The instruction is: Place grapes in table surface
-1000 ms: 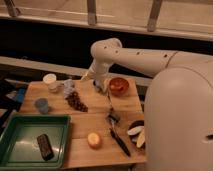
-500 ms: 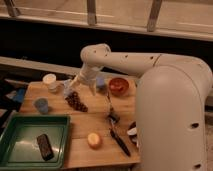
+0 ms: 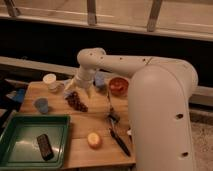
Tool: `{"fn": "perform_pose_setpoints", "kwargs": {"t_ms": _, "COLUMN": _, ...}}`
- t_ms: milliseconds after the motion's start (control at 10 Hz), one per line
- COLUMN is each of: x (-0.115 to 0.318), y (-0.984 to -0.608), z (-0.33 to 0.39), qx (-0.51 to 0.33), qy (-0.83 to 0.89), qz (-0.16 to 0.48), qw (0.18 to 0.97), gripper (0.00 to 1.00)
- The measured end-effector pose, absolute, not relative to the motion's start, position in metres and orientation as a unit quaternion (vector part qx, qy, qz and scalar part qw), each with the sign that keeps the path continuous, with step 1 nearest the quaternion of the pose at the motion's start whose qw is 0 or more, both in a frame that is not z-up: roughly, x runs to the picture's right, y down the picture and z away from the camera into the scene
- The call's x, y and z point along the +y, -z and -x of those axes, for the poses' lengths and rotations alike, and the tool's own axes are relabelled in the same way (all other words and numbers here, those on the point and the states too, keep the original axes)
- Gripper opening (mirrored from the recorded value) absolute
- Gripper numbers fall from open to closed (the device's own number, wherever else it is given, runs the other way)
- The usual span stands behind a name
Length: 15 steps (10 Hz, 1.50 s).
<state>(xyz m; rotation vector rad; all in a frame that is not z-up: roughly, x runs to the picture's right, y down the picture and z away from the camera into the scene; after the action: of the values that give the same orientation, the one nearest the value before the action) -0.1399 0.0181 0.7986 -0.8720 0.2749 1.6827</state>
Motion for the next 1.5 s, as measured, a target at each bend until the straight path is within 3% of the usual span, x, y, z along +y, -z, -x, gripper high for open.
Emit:
{"fn": "perform_pose_setpoints", "kwargs": {"t_ms": 600, "x": 0.013, "y": -0.81, "z": 0.137, "qx": 0.1, "qy": -0.711, "qz": 0.373, "qw": 0.588, "gripper": 0.8}}
{"fn": "perform_pose_setpoints", "kwargs": {"t_ms": 1500, "x": 0.021, "y": -0.837, "z": 0.167, "qx": 0.066, "qy": -0.711, "qz": 0.307, "qw": 0.629, "gripper": 0.8}}
